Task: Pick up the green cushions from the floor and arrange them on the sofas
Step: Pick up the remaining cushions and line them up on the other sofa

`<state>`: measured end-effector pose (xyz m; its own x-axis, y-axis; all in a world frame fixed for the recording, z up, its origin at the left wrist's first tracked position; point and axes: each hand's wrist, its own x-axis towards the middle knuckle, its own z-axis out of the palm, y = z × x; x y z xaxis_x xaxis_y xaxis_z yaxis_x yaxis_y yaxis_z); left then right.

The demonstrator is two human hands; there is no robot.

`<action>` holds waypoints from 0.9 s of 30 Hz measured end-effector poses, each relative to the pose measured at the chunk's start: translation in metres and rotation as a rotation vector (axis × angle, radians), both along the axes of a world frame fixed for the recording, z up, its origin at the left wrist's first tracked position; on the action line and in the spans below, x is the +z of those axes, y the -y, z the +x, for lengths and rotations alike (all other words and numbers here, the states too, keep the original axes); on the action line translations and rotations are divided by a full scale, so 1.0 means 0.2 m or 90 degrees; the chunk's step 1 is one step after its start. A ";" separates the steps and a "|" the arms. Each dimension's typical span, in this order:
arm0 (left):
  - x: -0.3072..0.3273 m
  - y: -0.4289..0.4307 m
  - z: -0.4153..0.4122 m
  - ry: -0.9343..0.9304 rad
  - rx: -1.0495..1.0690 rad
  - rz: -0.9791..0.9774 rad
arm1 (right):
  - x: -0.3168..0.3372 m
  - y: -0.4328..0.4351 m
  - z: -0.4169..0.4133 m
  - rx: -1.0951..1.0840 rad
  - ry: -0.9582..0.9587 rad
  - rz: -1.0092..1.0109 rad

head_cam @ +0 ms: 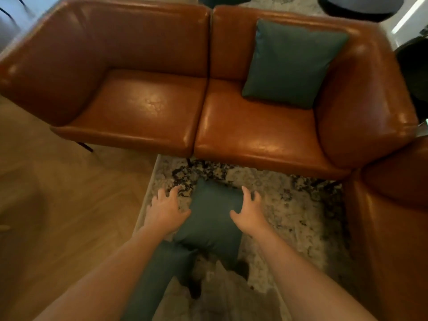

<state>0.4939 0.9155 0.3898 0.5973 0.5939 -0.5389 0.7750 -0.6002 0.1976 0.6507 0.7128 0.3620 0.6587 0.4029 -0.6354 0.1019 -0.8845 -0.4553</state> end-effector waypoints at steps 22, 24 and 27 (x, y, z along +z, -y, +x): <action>-2.40 -0.10 0.09 -0.115 0.102 -0.127 | -2.28 0.21 0.08 -0.150 -0.091 -0.072; -2.52 -0.10 0.10 -0.105 0.108 -0.127 | -2.41 0.22 0.08 -0.170 -0.112 -0.042; -2.67 -0.08 0.12 -0.030 0.199 -0.212 | -2.57 0.20 0.06 -0.253 -0.150 0.027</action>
<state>0.5180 0.9308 -0.1448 0.3878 0.5316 -0.7530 0.9214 -0.2458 0.3010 0.6631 0.6725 -0.1526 0.6072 0.1780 -0.7743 -0.3513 -0.8140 -0.4626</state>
